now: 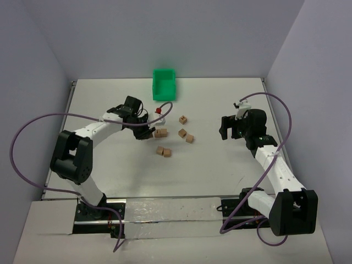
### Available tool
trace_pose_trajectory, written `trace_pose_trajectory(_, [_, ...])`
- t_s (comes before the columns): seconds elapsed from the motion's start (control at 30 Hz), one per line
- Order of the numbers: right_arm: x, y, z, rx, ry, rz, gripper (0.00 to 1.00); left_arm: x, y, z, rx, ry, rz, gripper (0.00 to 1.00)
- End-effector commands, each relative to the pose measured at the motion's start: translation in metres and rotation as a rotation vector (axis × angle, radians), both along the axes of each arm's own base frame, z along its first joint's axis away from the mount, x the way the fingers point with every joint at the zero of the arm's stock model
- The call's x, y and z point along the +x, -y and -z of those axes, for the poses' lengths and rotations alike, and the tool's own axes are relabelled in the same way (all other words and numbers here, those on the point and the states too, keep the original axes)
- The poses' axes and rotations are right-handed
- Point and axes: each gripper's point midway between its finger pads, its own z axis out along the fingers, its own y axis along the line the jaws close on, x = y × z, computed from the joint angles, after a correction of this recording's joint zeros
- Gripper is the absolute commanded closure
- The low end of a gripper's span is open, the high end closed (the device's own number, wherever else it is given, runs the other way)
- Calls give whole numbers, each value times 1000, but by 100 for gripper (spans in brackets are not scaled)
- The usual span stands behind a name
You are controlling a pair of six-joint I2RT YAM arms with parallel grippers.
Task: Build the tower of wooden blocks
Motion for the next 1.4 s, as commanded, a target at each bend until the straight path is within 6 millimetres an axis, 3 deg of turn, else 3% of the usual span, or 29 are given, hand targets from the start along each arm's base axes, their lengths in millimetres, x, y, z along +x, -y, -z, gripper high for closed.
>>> trace_pose_trajectory(0.0, [9, -3, -33, -10, 91, -26, 0, 7, 21, -24, -10, -16, 60, 100])
trace_pose_trajectory(0.07, [10, -3, -32, -13, 91, -23, 0, 12, 28, -36, -10, -24, 89, 98])
trace_pose_trajectory(0.2, [11, -2, -33, -13, 92, -17, 0, 17, 42, -38, 10, -44, 138, 90])
trace_pose_trajectory(0.33, [11, 0, -32, -21, 92, -15, 0, 21, 59, -45, 2, -54, 180, 91])
trace_pose_trajectory(0.43, [12, 0, -33, -19, 93, -11, 0, 22, 67, -39, -10, -83, 200, 94])
trace_pose_trajectory(0.8, [13, 1, -36, -15, 103, 4, 0, 30, 77, -30, -22, -112, 221, 95])
trace_pose_trajectory(1.37, [14, 1, -34, -16, 98, 6, 0, 38, 80, -9, -1, -132, 231, 87])
